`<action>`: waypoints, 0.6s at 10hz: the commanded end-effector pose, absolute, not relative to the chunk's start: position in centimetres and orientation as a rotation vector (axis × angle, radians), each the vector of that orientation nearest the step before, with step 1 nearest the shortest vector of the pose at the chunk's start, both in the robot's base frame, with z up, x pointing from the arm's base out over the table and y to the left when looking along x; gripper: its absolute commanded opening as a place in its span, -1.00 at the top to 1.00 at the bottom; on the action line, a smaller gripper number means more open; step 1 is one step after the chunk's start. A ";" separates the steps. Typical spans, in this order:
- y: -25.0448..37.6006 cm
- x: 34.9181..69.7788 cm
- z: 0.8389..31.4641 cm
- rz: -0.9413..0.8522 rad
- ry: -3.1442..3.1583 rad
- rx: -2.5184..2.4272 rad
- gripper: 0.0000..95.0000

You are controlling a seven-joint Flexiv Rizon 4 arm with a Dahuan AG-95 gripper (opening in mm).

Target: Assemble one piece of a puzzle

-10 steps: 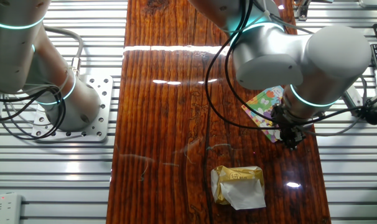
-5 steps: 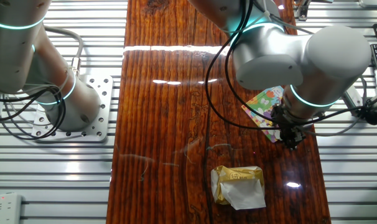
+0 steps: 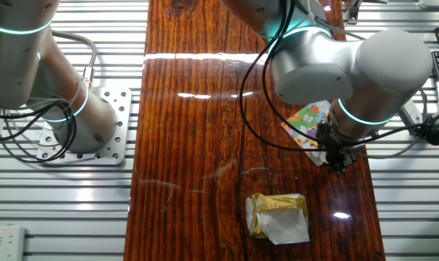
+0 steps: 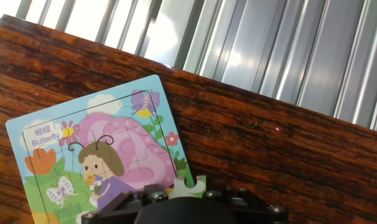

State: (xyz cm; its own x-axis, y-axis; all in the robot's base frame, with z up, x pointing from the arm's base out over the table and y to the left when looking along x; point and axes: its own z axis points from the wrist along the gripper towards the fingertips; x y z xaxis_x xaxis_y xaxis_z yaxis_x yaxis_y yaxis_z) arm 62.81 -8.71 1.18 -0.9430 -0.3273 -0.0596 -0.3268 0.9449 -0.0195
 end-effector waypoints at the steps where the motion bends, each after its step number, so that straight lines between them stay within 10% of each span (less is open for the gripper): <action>1: -8.8 62.8 1.1 0.015 3.033 -0.497 -0.20; 6: -8.8 62.8 1.1 0.005 3.033 -0.499 -0.20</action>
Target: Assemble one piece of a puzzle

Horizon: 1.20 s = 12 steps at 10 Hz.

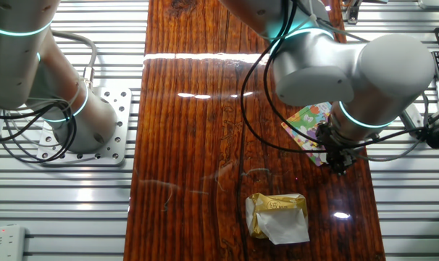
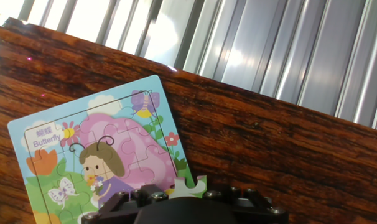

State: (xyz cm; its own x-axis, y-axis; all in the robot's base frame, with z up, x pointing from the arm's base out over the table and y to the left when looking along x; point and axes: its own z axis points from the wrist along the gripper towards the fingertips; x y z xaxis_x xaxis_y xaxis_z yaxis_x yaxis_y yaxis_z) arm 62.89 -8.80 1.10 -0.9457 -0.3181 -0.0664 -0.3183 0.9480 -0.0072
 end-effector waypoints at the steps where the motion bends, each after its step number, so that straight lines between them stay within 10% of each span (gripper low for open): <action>1: -8.8 62.8 1.1 0.006 3.033 -0.500 0.20; 8: -8.8 62.8 1.1 0.005 3.036 -0.493 0.20; 10: -8.8 62.8 1.1 0.007 3.036 -0.486 1.00; 12: -8.8 62.8 1.2 0.019 3.036 -0.476 1.00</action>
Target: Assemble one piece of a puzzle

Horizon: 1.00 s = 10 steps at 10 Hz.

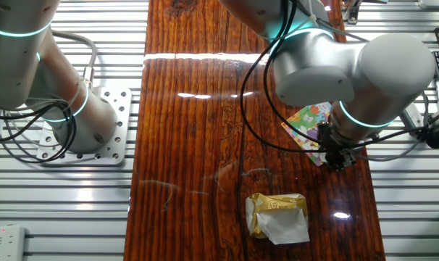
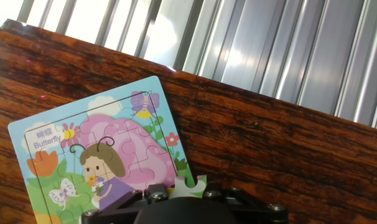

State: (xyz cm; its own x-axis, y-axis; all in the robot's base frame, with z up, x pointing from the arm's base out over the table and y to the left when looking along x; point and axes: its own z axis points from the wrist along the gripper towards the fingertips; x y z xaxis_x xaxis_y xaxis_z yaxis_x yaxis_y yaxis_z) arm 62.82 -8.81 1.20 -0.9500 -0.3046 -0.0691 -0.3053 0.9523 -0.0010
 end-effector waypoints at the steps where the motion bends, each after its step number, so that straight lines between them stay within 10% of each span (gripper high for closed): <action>1: -8.8 62.8 1.2 0.021 3.035 -0.474 1.00; 10: -8.7 62.8 2.2 -0.012 3.046 -0.567 1.00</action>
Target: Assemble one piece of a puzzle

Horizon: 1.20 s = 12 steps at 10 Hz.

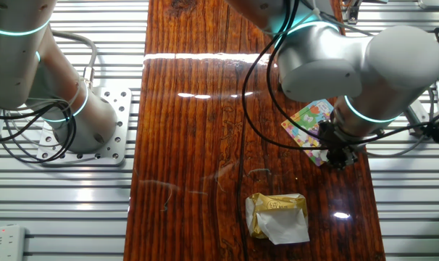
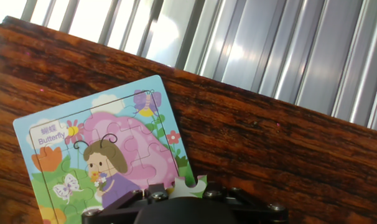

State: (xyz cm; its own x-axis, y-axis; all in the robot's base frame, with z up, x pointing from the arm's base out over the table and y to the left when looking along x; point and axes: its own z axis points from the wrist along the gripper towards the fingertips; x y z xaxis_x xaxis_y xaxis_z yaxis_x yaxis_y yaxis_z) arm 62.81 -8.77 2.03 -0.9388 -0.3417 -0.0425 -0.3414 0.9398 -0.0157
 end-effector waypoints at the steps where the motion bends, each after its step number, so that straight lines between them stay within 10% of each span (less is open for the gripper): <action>1: -8.7 62.7 2.2 -0.010 3.043 -0.587 1.00; 12: -8.2 62.0 2.5 -0.014 2.993 -0.766 1.00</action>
